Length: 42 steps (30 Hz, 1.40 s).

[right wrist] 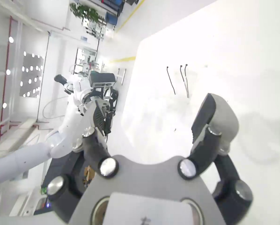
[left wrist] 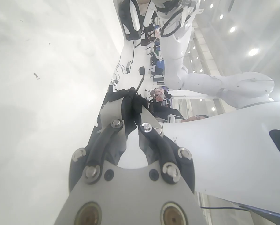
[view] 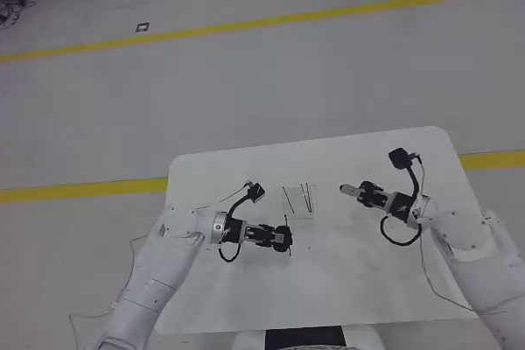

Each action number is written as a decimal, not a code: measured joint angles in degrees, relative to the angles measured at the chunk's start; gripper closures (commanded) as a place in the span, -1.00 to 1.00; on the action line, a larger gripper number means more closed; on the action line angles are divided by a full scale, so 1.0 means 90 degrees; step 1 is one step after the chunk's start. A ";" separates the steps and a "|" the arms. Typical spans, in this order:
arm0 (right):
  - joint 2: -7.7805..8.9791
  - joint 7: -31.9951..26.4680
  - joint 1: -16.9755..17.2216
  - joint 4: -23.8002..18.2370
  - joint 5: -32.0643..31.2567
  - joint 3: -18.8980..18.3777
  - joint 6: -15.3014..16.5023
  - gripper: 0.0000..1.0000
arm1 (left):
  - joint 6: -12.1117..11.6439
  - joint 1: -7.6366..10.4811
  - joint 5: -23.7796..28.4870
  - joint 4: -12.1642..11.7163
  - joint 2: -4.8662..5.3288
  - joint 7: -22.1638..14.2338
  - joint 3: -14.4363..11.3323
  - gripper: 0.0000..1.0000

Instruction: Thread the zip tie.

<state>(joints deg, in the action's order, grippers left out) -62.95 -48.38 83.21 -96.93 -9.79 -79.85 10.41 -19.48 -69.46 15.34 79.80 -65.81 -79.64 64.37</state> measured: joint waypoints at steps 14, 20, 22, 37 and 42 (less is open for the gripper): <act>-0.0389 -0.0191 -0.2342 0.2249 -0.0282 0.2055 0.0294 -1.00 | 0.0000 0.0000 0.0000 0.0000 0.0000 0.0000 0.0000 1.00; -0.0387 -0.0191 -0.2338 0.2232 -0.0284 0.2045 0.0289 -1.00 | 0.0042 -0.0024 -0.0061 0.0067 0.0011 0.0082 -0.0033 1.00; -0.0387 -0.0191 -0.2338 0.2233 -0.0284 0.2045 0.0289 -1.00 | 0.0074 -0.0048 -0.0170 0.0116 0.0054 0.0084 -0.0013 1.00; -0.0387 -0.0189 -0.2337 0.2232 -0.0285 0.2046 0.0290 -1.00 | 0.0000 -0.0534 0.0372 0.0370 0.0415 0.0000 0.0615 1.00; -0.0436 -0.0303 -0.2457 0.2242 -0.0400 0.2350 0.0798 -1.00 | 0.0000 -0.0532 0.0366 0.0365 0.0412 0.0000 0.0614 1.00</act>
<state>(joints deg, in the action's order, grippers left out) -66.88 -51.11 61.09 -76.75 -13.40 -58.70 17.60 -19.48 -74.24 18.63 83.09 -62.10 -79.64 69.90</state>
